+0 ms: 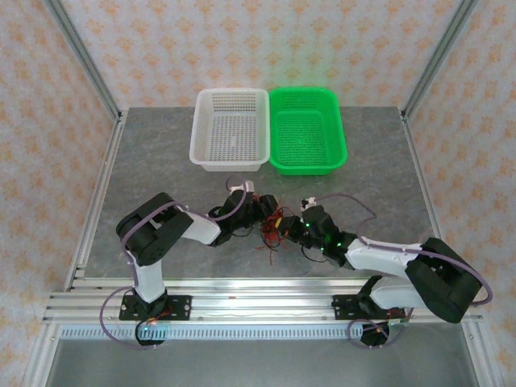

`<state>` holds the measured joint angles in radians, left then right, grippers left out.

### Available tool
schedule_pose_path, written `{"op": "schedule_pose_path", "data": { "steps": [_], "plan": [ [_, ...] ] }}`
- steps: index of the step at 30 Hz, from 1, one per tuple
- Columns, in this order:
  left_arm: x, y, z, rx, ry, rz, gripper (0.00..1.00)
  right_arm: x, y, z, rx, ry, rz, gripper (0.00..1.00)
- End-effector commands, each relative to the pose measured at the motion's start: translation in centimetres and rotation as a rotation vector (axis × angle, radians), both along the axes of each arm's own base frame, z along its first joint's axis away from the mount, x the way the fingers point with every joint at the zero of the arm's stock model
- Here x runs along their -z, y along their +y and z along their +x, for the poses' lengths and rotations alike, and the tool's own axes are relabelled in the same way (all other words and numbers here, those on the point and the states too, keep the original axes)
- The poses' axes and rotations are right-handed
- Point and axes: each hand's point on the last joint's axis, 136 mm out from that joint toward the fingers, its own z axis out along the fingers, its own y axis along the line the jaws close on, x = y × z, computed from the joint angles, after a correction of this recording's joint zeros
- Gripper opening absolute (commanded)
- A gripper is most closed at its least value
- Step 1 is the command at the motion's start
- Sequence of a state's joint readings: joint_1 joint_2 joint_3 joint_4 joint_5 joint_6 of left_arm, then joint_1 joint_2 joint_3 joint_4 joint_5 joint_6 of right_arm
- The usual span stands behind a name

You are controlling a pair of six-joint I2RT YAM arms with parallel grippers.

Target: Untangle the cables

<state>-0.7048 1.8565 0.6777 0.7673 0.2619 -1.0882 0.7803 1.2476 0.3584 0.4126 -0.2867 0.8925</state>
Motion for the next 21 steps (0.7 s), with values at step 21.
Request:
{"op": "schedule_pose_path", "data": {
  "steps": [21],
  "plan": [
    [-9.4, 2.7, -1.0, 0.029, -0.152, 0.097, 0.00, 4.6, -7.4, 1.5, 0.241, 0.062, -0.310, 0.00]
  ]
}}
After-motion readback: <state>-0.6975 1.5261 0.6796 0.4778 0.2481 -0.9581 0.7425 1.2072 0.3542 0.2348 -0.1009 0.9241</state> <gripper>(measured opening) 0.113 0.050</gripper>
